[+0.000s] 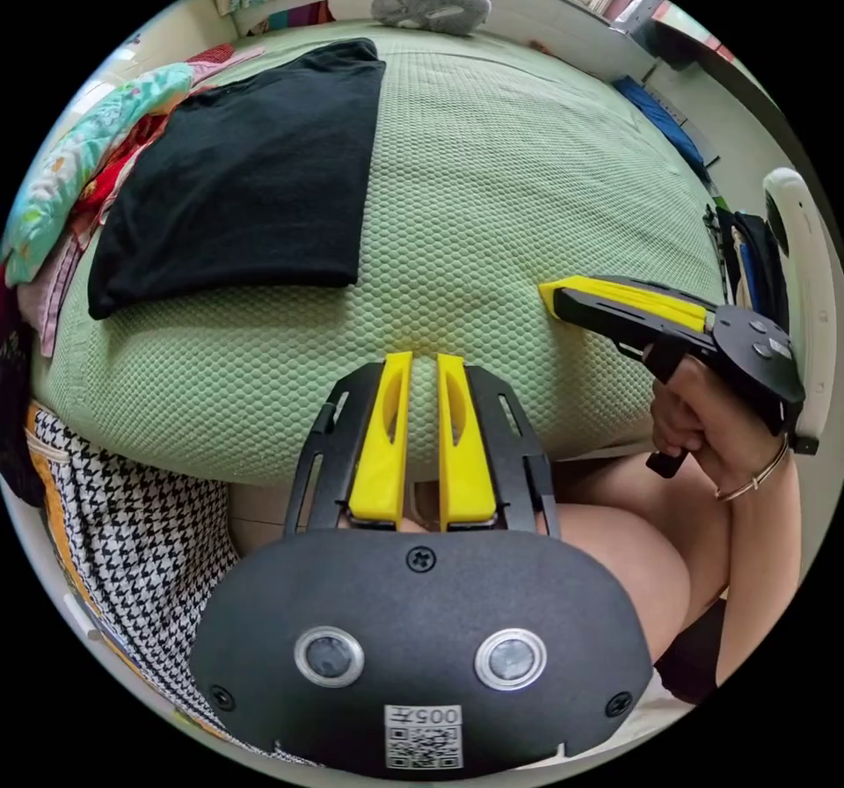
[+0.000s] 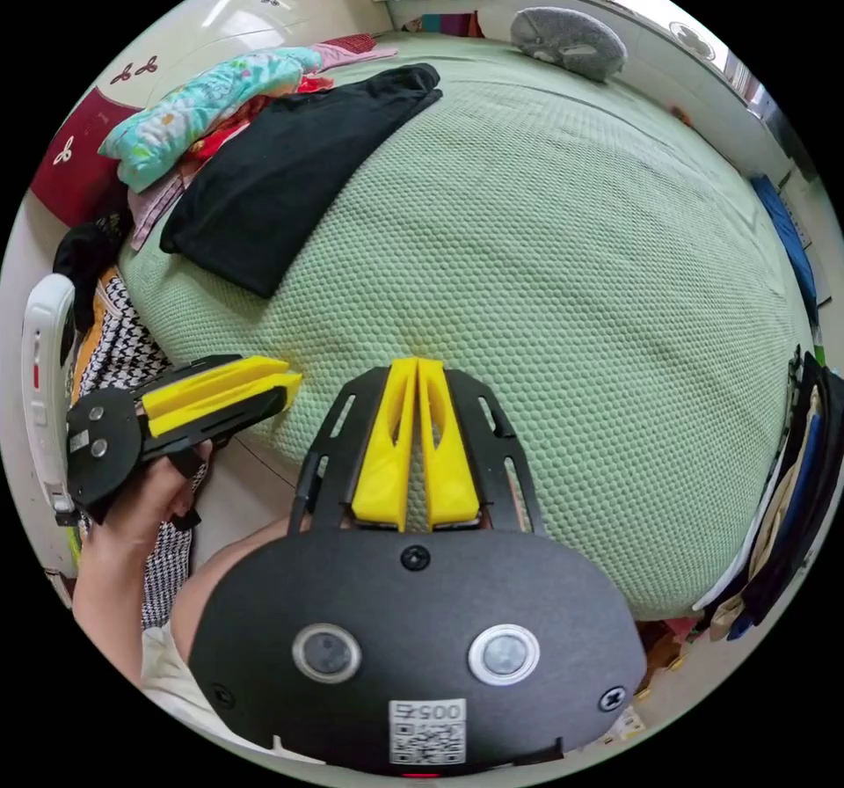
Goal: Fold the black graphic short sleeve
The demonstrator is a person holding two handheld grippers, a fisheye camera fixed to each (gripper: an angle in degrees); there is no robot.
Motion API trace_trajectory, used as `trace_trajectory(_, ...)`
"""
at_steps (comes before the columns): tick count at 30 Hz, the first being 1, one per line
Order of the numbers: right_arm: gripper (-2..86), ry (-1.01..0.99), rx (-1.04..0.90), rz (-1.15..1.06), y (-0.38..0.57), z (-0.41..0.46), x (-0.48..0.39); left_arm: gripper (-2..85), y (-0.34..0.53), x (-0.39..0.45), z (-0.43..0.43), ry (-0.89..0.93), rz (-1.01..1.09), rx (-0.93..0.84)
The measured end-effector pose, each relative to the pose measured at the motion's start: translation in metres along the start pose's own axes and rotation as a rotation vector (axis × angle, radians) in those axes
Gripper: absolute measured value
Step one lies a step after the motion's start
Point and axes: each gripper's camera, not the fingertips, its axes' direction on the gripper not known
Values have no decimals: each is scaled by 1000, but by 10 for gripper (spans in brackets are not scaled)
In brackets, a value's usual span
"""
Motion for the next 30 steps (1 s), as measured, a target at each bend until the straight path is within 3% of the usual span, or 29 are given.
trace_trajectory(5, -12, 75, 28, -58, 7, -2, -12, 62, 7, 8, 2, -21, -15, 27)
trace_trajectory(7, -11, -39, 164, -169, 21, -18, -26, 60, 13, 18, 2, -75, 2, 48)
trace_trajectory(13, -11, -2, 255, -134, 44, -26, -31, 58, 17, 24, 5, -76, -24, 53)
trace_trajectory(30, -11, -26, 251, -95, 52, -5, -6, 58, 25, 50, 13, -143, 41, 72)
